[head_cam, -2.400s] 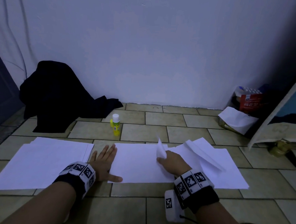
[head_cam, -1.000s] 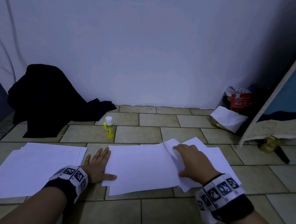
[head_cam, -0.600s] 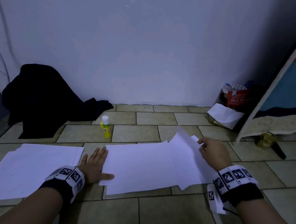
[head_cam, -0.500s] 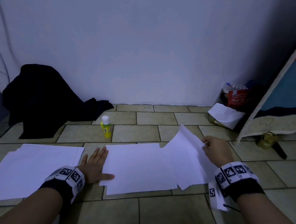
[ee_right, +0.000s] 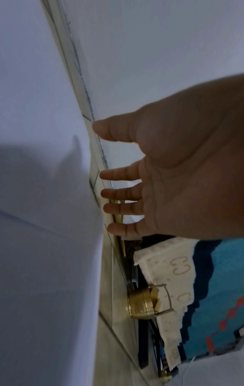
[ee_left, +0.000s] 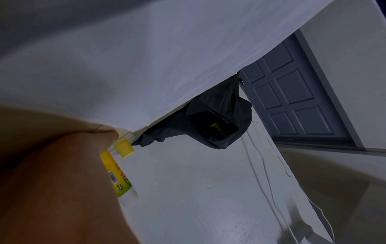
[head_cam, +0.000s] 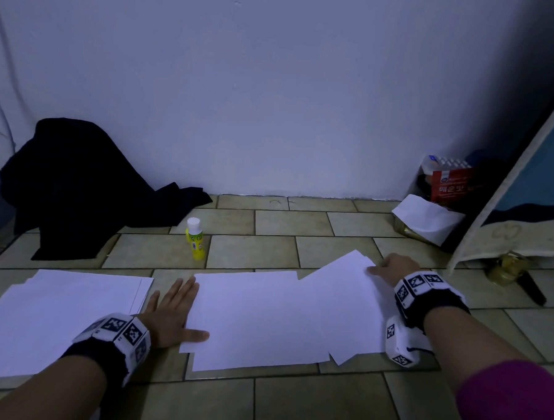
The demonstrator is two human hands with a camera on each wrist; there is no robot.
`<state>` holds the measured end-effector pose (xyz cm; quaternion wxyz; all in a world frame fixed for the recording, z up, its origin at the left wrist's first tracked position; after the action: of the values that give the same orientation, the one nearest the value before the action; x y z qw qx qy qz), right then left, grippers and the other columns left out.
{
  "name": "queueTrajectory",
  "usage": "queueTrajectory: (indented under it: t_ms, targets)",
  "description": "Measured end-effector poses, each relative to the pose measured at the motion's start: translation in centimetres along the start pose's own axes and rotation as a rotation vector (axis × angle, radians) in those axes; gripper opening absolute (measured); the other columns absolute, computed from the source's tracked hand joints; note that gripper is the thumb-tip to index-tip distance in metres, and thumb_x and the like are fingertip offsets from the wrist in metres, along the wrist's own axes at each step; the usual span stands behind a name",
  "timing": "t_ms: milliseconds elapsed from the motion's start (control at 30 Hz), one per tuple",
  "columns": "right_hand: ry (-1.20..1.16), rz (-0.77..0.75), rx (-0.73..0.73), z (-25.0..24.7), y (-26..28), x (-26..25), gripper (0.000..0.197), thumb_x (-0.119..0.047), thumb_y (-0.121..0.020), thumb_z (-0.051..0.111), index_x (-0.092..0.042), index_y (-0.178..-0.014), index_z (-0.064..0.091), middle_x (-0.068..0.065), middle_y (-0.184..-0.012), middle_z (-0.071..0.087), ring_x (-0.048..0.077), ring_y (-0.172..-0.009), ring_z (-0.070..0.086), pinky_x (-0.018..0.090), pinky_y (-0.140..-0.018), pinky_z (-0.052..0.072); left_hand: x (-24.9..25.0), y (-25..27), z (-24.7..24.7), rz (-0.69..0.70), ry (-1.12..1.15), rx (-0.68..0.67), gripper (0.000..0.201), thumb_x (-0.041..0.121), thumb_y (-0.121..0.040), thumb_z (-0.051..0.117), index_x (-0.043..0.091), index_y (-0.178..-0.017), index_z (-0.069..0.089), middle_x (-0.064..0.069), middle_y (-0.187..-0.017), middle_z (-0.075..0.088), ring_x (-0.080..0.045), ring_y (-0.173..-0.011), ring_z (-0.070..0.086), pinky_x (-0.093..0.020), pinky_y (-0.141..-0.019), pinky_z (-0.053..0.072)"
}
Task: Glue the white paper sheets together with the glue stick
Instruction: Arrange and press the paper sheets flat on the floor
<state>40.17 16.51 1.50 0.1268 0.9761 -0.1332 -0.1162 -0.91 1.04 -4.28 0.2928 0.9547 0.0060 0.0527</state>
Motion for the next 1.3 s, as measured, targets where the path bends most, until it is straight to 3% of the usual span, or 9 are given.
queueTrajectory:
  t_ms: [100, 267, 433, 533, 867, 1000, 1100, 1200, 1300]
  targets:
    - [0.014, 0.02, -0.033, 0.9, -0.7, -0.3, 0.051, -0.055, -0.08, 0.061, -0.012, -0.107, 0.062, 0.011, -0.111, 0.062, 0.029, -0.101, 0.058, 0.029, -0.076, 0.043, 0.1, 0.1, -0.1, -0.001, -0.011, -0.03, 0.118, 0.078, -0.071, 0.034, 0.011, -0.148, -0.024, -0.001, -0.154, -0.035, -0.019, -0.144, -0.028, -0.045, -0.118, -0.008]
    - [0.117, 0.04, 0.068, 0.7, -1.1, -0.9, 0.032, -0.04, -0.081, 0.063, -0.013, -0.099, 0.064, 0.01, -0.114, 0.058, 0.029, -0.112, 0.049, 0.03, -0.083, 0.043, 0.2, 0.1, -0.2, 0.001, -0.002, -0.044, 0.119, 0.077, -0.066, 0.031, 0.011, -0.148, -0.025, -0.001, -0.153, -0.035, -0.019, -0.143, -0.028, -0.045, -0.117, -0.009]
    - [0.079, 0.031, 0.032, -0.8, -1.6, 0.3, 0.02, -0.019, -0.083, 0.067, -0.006, -0.097, 0.071, 0.011, -0.102, 0.068, 0.026, -0.097, 0.062, 0.023, -0.073, 0.043, 0.2, 0.2, -0.2, 0.005, -0.006, -0.04, 0.116, 0.077, -0.078, 0.039, 0.011, -0.148, -0.025, -0.001, -0.154, -0.035, -0.019, -0.144, -0.028, -0.046, -0.117, -0.009]
    - [0.141, 0.07, 0.016, -1.7, -1.2, 2.4, 0.019, -0.019, -0.081, 0.069, -0.007, -0.094, 0.073, 0.01, -0.1, 0.07, 0.024, -0.092, 0.064, 0.023, -0.072, 0.044, 0.3, 0.4, -0.2, 0.01, 0.013, -0.028, 0.105, 0.066, -0.09, 0.043, 0.011, -0.148, -0.024, 0.0, -0.154, -0.034, -0.018, -0.143, -0.028, -0.045, -0.117, -0.01]
    - [0.167, 0.11, -0.005, -0.2, -0.8, 6.6, 0.022, -0.019, -0.081, 0.067, -0.003, -0.095, 0.073, 0.01, -0.082, 0.064, 0.017, -0.06, 0.051, 0.021, -0.048, 0.035, 0.3, 0.5, -0.2, 0.008, 0.01, -0.016, 0.103, 0.065, -0.09, 0.042, 0.011, -0.149, -0.024, -0.001, -0.154, -0.034, -0.019, -0.144, -0.027, -0.045, -0.117, -0.01]
    - [0.162, 0.14, 0.037, -0.3, -0.7, 6.5, 0.024, -0.023, -0.088, 0.062, -0.005, -0.1, 0.069, 0.012, -0.103, 0.067, 0.023, -0.078, 0.05, 0.023, -0.062, 0.035, 0.3, 0.4, -0.1, 0.008, 0.012, -0.009, 0.104, 0.066, -0.09, 0.042, 0.011, -0.149, -0.023, 0.0, -0.154, -0.033, -0.018, -0.144, -0.027, -0.046, -0.117, -0.009]
    - [0.111, 0.157, 0.076, 0.1, -0.7, 6.4, 0.022, -0.018, -0.087, 0.062, 0.001, -0.097, 0.068, 0.015, -0.093, 0.064, 0.024, -0.077, 0.05, 0.025, -0.05, 0.029, 0.3, 0.4, -0.2, 0.008, 0.006, -0.008, 0.103, 0.066, -0.09, 0.042, 0.011, -0.149, -0.023, 0.0, -0.154, -0.033, -0.019, -0.144, -0.026, -0.046, -0.118, -0.009]
    - [0.064, 0.187, 0.088, 0.5, -0.8, 6.7, 0.022, -0.016, -0.087, 0.063, 0.001, -0.1, 0.067, 0.015, -0.107, 0.067, 0.026, -0.079, 0.052, 0.025, -0.048, 0.027, 0.3, 0.4, -0.2, 0.011, 0.004, -0.011, 0.104, 0.066, -0.09, 0.042, 0.011, -0.149, -0.024, -0.001, -0.155, -0.033, -0.019, -0.144, -0.026, -0.046, -0.117, -0.009]
    - [0.026, 0.23, 0.099, 0.3, -0.4, 6.9, 0.022, -0.012, -0.087, 0.062, 0.004, -0.102, 0.066, 0.017, -0.111, 0.066, 0.032, -0.096, 0.062, 0.025, -0.063, 0.034, 0.3, 0.4, -0.2, 0.012, 0.01, -0.013, 0.104, 0.066, -0.09, 0.042, 0.011, -0.148, -0.024, -0.001, -0.154, -0.034, -0.019, -0.144, -0.027, -0.046, -0.117, -0.009]
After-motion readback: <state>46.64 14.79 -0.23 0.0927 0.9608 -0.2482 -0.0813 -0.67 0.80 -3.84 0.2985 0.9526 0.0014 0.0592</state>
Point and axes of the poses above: each hand's wrist, its own y-axis away from the middle knuckle, its own z-axis out of the palm, x = y × z, the point moved 5 cm from there along -y, towards the middle knuckle
